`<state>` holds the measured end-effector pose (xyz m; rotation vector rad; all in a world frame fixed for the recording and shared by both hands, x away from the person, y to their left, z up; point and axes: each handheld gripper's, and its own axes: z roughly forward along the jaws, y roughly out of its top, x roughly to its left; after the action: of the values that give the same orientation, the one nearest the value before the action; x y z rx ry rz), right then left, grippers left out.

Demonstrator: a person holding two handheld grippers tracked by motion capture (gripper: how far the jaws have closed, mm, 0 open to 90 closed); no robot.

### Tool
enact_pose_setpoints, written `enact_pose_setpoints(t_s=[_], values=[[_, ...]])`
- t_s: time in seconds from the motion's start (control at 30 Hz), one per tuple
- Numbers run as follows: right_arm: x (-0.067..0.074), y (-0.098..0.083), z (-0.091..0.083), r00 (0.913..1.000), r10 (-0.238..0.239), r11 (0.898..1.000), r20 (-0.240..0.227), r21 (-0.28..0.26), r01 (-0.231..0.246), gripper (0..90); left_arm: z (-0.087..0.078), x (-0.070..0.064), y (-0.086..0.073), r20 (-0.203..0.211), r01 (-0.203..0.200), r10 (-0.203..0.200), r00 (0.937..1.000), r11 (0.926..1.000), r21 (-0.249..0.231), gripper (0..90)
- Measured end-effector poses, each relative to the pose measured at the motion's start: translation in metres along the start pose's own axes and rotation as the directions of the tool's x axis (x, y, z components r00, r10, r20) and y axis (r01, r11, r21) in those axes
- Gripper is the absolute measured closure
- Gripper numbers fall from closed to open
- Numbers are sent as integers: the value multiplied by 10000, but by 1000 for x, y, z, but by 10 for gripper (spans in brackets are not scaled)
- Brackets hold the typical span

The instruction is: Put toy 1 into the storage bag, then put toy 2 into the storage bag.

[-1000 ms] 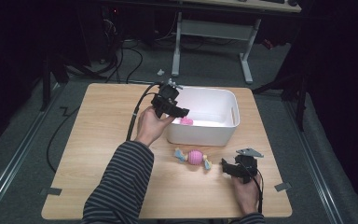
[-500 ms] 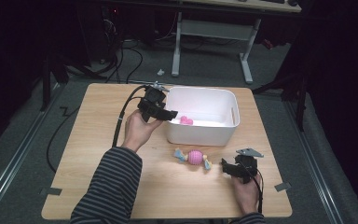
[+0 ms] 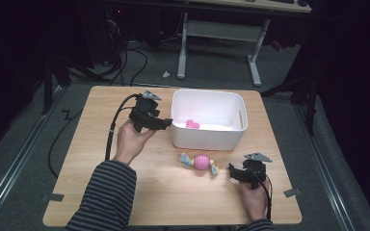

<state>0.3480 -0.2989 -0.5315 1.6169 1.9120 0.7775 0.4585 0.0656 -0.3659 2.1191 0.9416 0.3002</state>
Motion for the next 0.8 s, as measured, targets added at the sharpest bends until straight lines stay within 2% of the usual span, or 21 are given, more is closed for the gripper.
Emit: enact_pose_setpoints(t_s=[0.43,0.53,0.8], values=[[0,0,0,10000,-13,10000,2,-5,13,177,-12,9,-27,-158,247,-248,9996,9997,-61,383],[0,0,0,10000,19,10000,0,5,-19,177,-16,10,-33,-221,243,-248,9995,9995,-216,379],[0,0,0,10000,21,10000,-10,1,-21,177,-23,20,-58,-275,631,-639,9976,9976,-283,377]])
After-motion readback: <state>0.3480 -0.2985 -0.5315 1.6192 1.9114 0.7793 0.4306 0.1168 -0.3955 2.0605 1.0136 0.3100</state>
